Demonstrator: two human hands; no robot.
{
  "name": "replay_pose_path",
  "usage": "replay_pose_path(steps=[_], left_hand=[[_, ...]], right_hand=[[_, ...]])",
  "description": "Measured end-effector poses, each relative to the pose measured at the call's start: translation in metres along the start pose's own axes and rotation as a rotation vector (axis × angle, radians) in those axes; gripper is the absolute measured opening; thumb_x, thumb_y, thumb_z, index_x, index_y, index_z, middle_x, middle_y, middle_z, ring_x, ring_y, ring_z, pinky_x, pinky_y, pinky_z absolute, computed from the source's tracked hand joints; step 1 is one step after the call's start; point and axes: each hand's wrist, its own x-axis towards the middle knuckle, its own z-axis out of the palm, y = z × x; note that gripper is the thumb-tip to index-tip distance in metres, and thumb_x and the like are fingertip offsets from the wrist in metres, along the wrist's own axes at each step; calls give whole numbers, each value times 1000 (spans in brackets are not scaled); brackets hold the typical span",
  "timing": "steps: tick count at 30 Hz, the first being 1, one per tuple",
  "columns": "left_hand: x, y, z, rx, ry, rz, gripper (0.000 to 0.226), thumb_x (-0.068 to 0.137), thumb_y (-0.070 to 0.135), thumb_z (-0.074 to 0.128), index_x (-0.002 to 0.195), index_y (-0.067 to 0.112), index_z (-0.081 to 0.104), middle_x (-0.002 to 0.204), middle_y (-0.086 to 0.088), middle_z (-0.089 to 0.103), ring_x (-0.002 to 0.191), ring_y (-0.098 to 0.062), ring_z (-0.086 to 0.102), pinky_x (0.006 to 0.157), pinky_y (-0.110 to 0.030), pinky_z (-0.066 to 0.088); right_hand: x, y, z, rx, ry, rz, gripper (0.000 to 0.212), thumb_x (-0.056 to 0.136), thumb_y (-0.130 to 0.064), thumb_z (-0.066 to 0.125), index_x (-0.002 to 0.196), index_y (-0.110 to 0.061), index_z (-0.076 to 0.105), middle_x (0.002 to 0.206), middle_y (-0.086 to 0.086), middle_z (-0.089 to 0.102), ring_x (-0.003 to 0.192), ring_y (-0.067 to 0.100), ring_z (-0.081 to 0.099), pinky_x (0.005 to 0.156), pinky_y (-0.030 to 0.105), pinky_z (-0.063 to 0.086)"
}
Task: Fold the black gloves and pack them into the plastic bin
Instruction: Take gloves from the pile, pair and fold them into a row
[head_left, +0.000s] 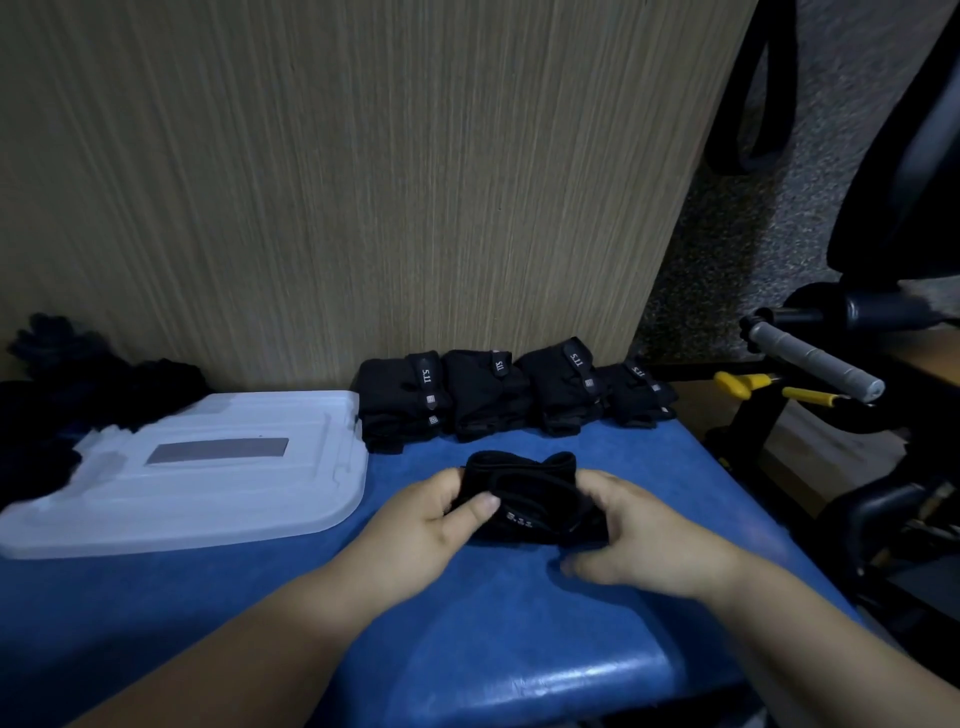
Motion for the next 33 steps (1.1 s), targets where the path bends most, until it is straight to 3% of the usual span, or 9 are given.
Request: replay_pose_path(steps=[5,9,13,16,22,26,28,30,33], left_hand=[[-4,5,-2,-101,-23,-88,30,96,46,45,113,26,59,111,15,67,106,2,59,100,-28,44],[-4,6,-2,-165,-27,-104,29,95,58,39,110,42,57,116,25,60,109,12,50,96,-19,36],[-2,4,4,-109,-16,-63,58,73,64,63,123,39,50,115,25,62,109,10,55,95,-17,42],[3,3,8,40,75,-69,38,89,41,62,123,36,47,113,21,62,105,5,57,84,-10,42],[8,6,9,161,106,-113,28,98,38,47,122,25,52,108,10,63,100,-6,59,86,-25,48],[12,7,13,278,150,-130,33,99,37,44,128,22,45,104,7,60,94,-11,58,84,-29,49],[13,7,17,302,194,-127,51,98,35,47,144,25,27,112,5,56,96,-11,56,80,-23,45],[12,4,20,326,228,-111,66,97,32,49,150,29,8,133,2,45,109,-11,53,82,-21,43],[8,0,21,483,305,60,69,97,29,50,150,34,7,148,10,18,130,-11,34,102,-23,36]], right_hand=[[4,-3,8,89,148,6,34,65,-44,77,95,-33,66,94,-3,68,87,7,63,83,28,51],[5,-7,11,225,150,56,17,84,-19,72,99,-22,65,95,-6,72,89,3,67,80,20,49],[7,-13,17,289,218,81,16,88,-24,69,101,-19,63,85,13,71,82,22,69,78,35,54],[8,-16,19,215,269,110,16,89,-32,65,102,-24,60,53,-2,52,53,8,52,54,23,42],[12,-14,23,88,307,176,23,90,-39,61,111,-33,53,45,-11,49,43,0,47,46,12,33],[14,-14,21,-37,318,258,20,88,-44,61,97,-27,58,48,-10,52,49,2,51,50,20,36],[15,-16,21,-108,327,296,21,88,-46,60,94,-26,58,56,-7,54,60,8,55,54,26,40],[14,-20,23,-201,355,312,26,87,-49,59,98,-26,53,67,-9,56,72,10,57,58,26,40],[11,-23,25,-294,431,234,39,88,-46,60,119,-32,42,103,-14,53,103,8,51,79,22,40]])
